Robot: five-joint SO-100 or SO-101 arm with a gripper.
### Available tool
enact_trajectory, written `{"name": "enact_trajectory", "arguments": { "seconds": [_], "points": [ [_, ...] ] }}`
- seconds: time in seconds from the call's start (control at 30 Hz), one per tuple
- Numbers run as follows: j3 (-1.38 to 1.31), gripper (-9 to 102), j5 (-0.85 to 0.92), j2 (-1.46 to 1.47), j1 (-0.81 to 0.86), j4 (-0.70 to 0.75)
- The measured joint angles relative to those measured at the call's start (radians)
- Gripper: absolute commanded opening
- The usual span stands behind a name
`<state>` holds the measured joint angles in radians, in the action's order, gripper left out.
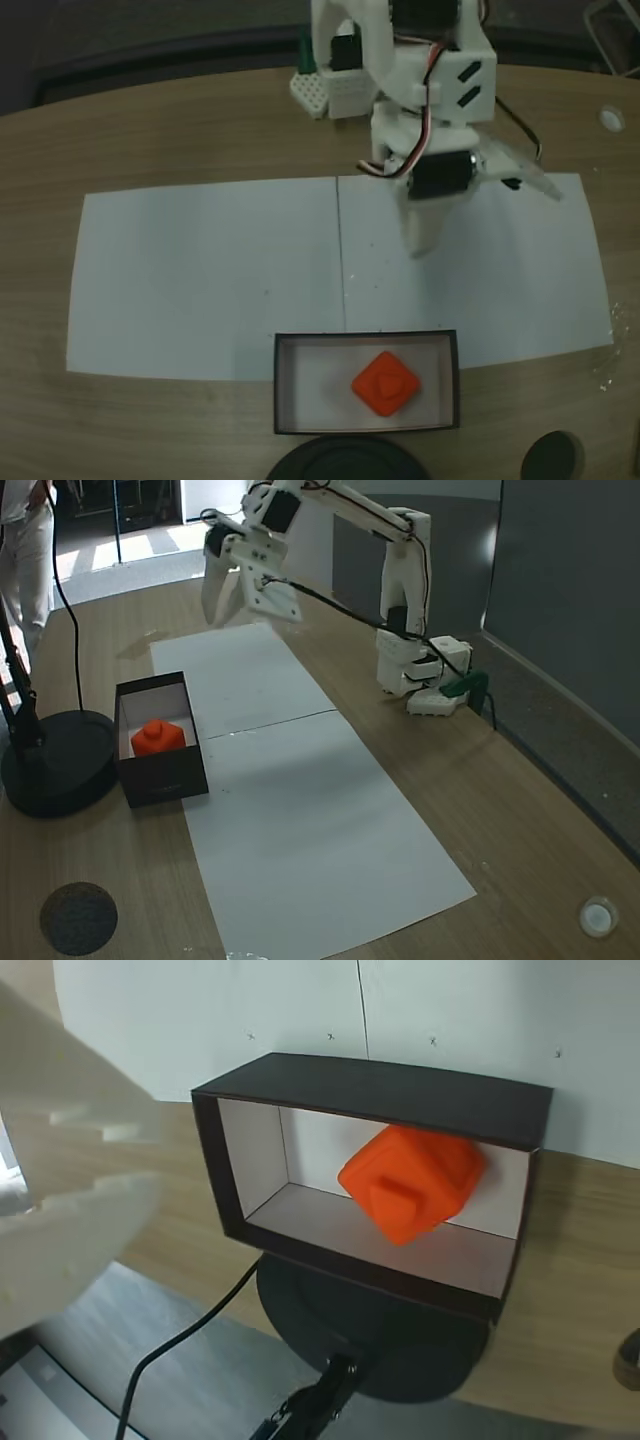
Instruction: Grab a orange square and put it in the box.
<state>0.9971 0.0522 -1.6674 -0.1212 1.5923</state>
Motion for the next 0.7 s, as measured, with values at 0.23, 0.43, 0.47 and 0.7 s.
{"name": "enact_trajectory", "arguments": {
  "seconds": [0.23,0.43,0.47,0.7],
  "points": [
    [0.025,0,-0.021,-0.396,-0.054,0.132],
    [0.334,0,-0.026,-0.721,-0.046,0.132],
    [0.390,0,-0.026,-0.767,-0.040,0.129],
    [0.775,0,-0.026,-1.120,-0.040,0.014]
  ]
}}
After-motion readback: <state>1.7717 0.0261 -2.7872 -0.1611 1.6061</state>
